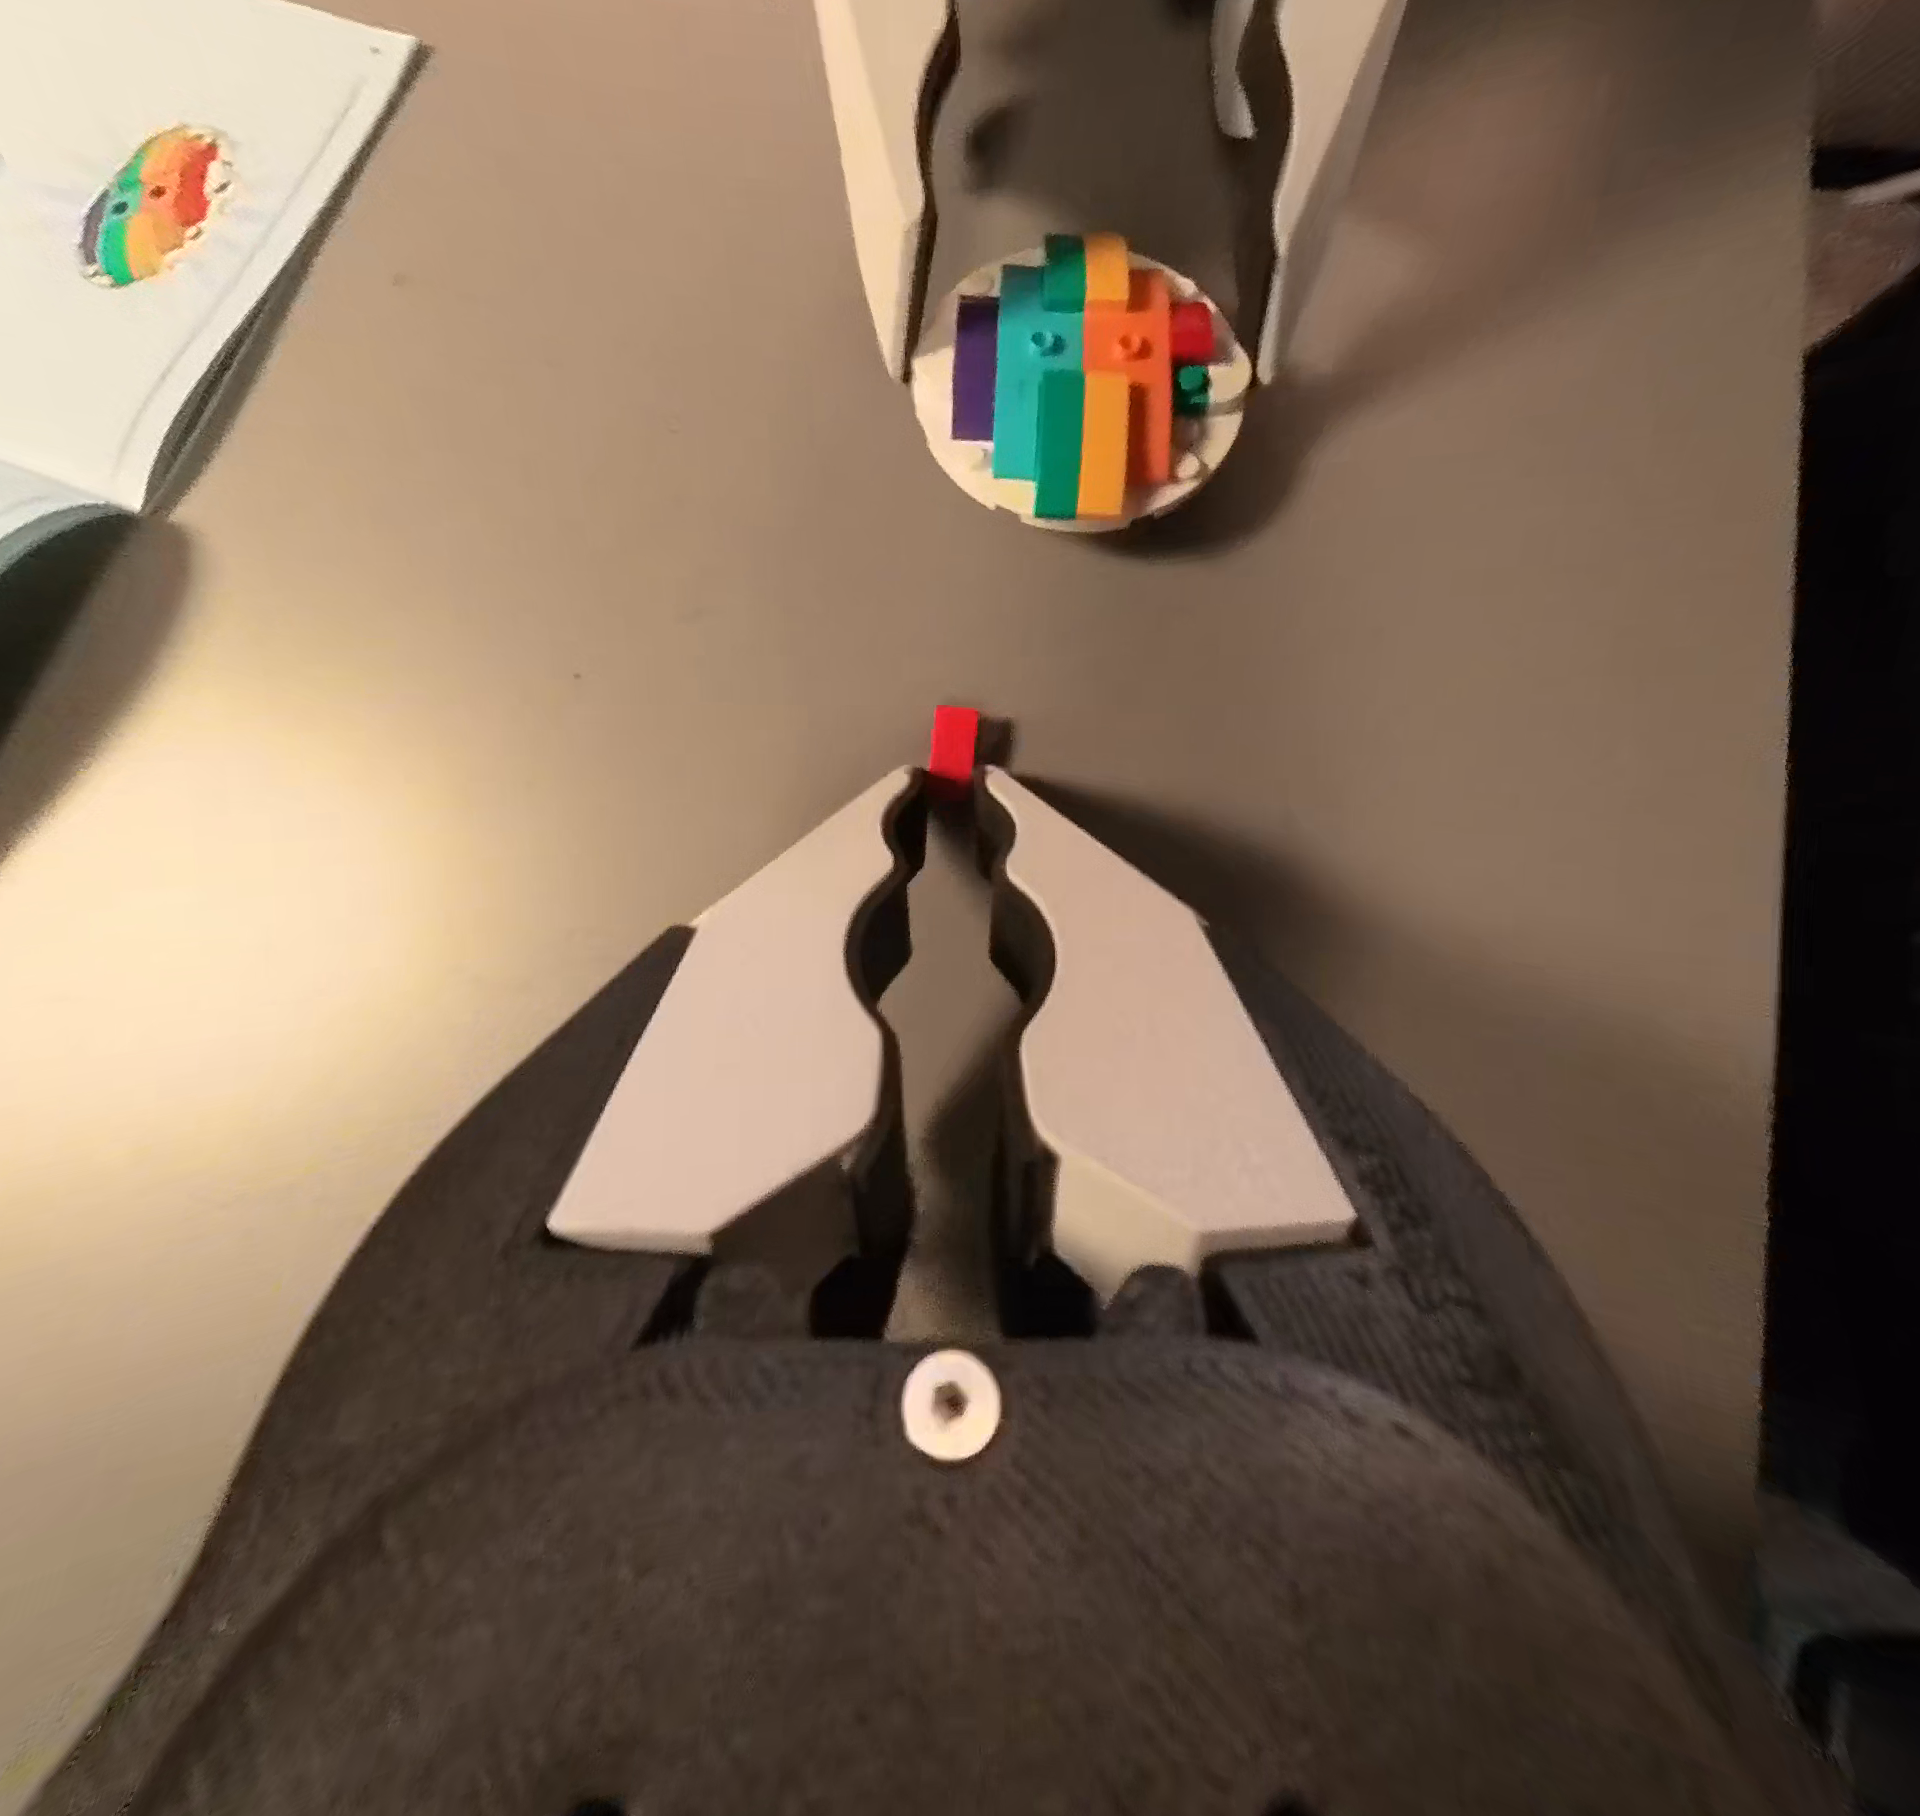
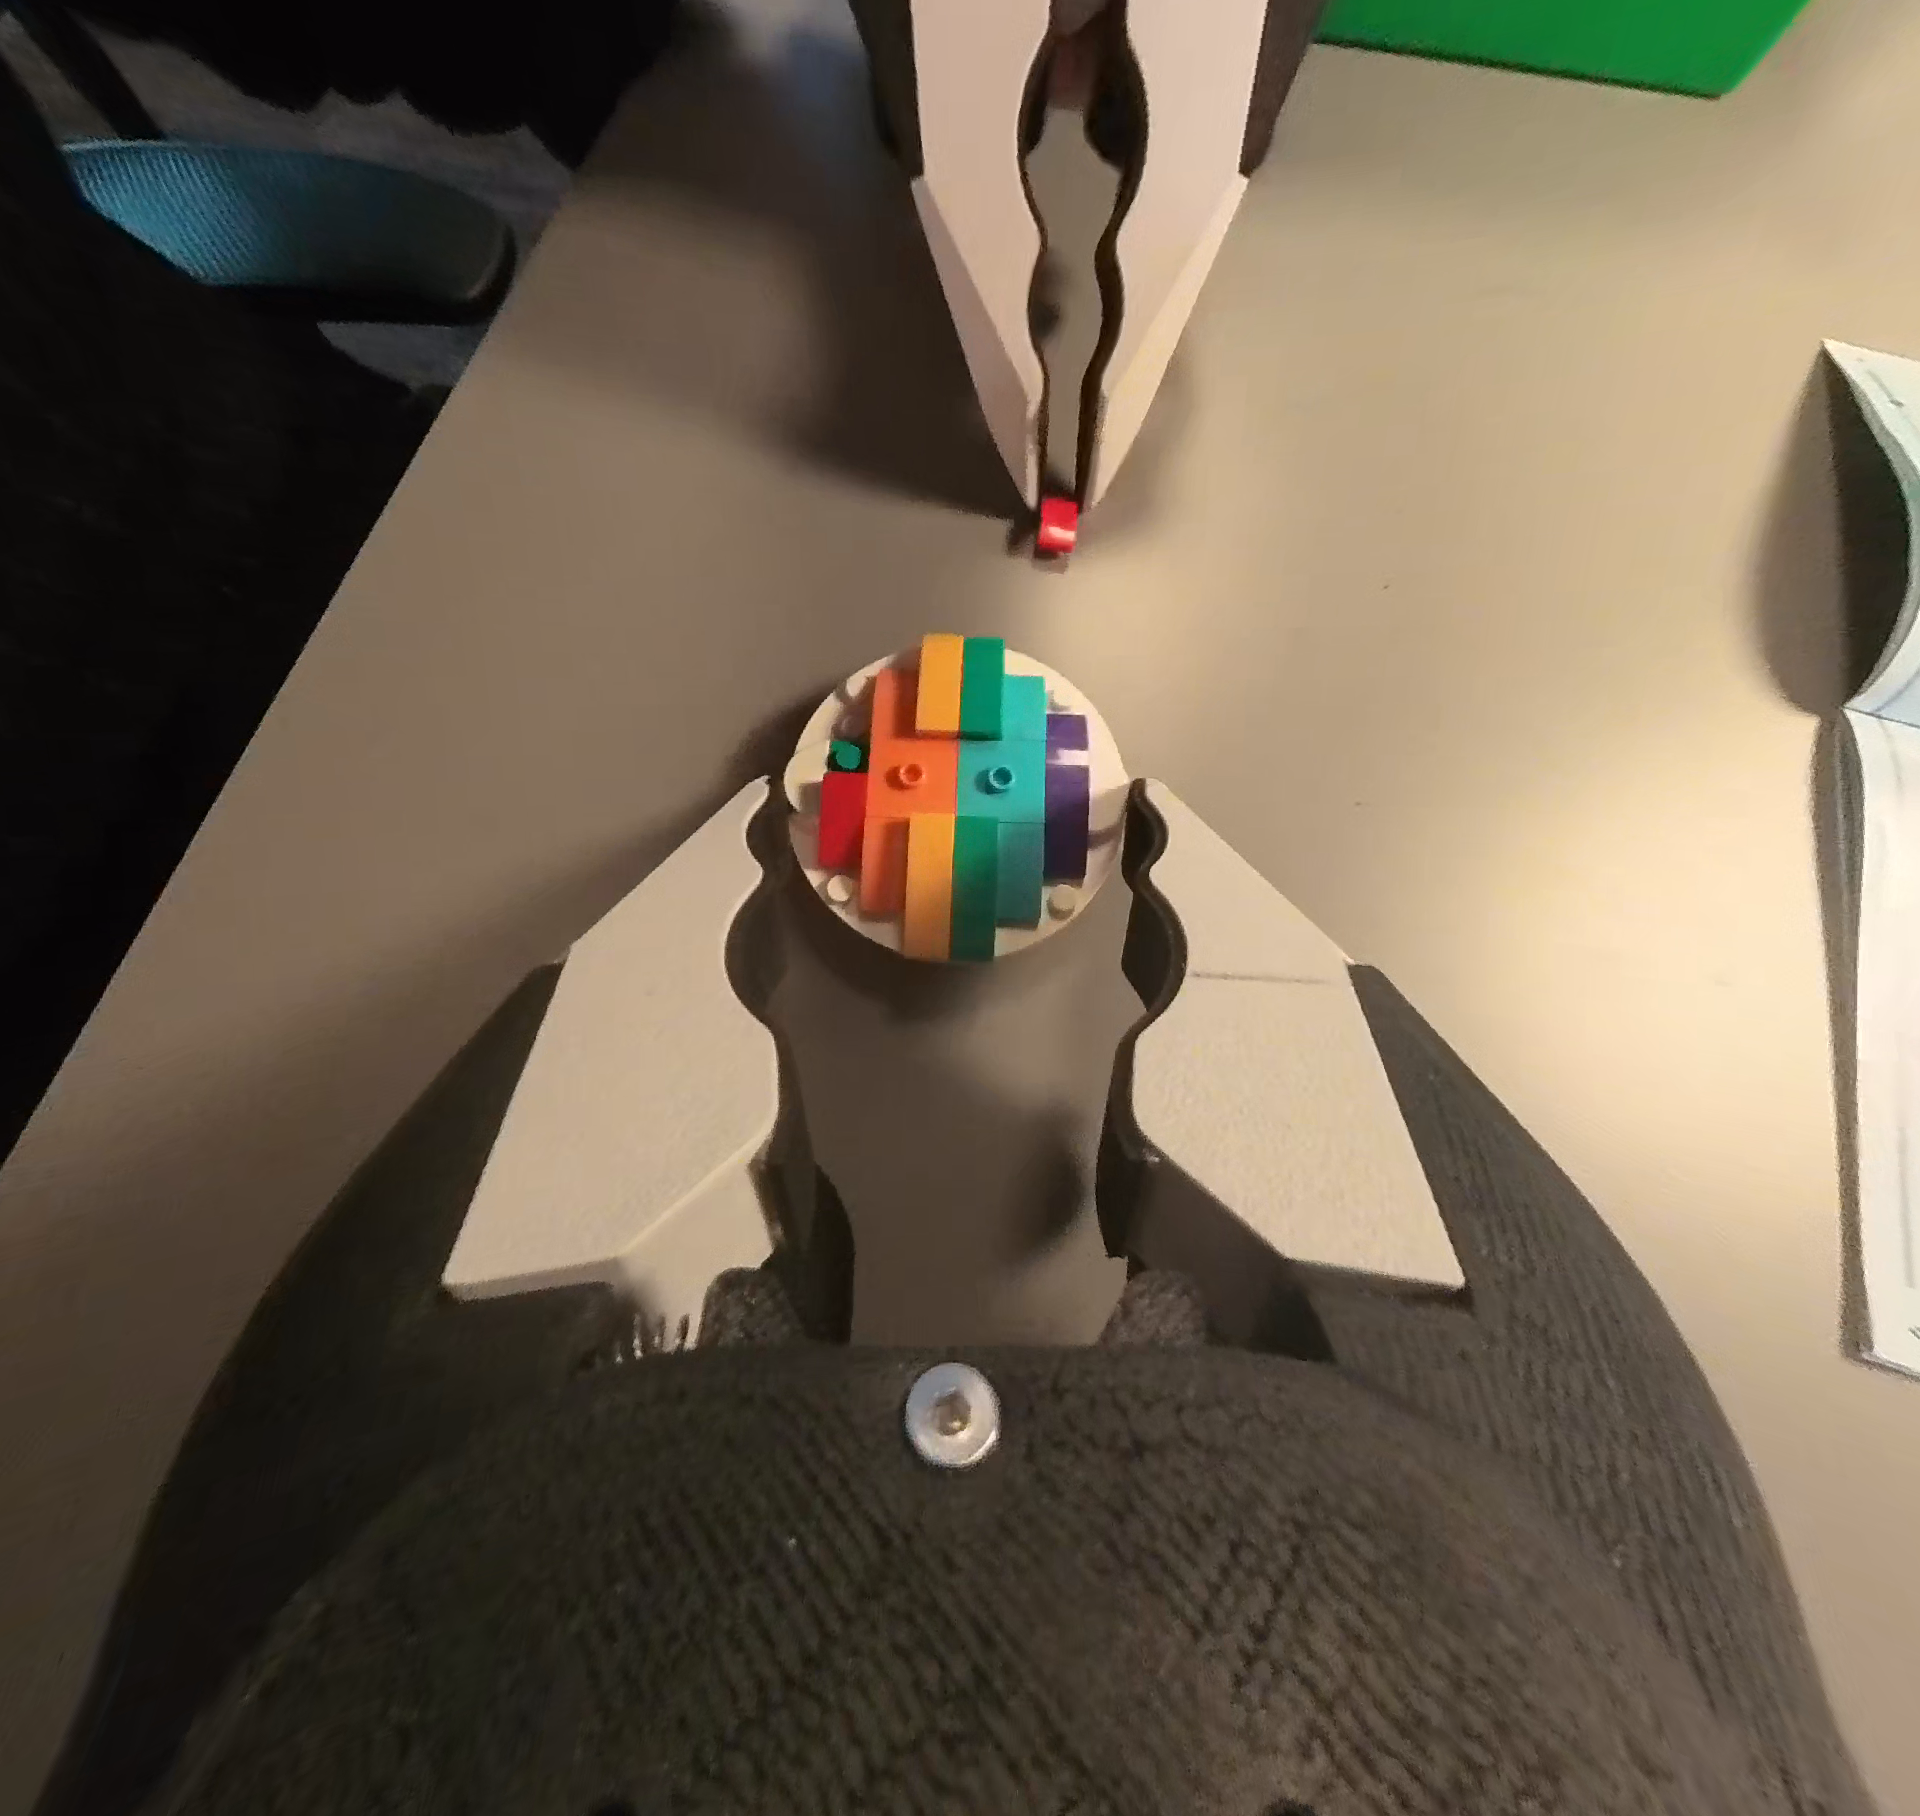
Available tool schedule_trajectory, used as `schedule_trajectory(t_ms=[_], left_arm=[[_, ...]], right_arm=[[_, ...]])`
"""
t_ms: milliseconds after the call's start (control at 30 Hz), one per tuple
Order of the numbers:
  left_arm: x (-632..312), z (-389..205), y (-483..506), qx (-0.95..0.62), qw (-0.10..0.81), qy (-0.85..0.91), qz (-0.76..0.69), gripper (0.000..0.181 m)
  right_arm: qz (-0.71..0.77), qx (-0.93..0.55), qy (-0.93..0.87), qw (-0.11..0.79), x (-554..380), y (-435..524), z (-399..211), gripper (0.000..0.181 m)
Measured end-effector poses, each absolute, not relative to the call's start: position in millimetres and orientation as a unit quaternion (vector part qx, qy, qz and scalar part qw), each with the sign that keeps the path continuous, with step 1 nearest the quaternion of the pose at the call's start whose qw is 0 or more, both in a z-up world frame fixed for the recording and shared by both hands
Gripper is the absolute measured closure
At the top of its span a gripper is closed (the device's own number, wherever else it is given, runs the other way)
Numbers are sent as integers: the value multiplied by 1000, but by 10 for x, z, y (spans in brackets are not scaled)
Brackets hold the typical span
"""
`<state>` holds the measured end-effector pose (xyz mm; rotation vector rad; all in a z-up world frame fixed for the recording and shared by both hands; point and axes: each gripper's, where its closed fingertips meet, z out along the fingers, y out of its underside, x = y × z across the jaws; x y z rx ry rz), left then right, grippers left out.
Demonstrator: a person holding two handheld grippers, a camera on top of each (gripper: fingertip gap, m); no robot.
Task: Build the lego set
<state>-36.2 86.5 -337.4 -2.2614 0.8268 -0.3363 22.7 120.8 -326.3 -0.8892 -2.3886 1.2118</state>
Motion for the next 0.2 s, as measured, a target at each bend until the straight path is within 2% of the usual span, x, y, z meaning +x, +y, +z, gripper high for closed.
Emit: schedule_trajectory(t_ms=[33,200], left_arm=[[-341,-3359,881,-876,353,298,-142,174],[-56,-3078,884,-843,391,192,-316,174]], right_arm=[[425,-314,-834,160,220,1215,-3259,117],[439,-327,-823,152,202,1235,-3225,117]])
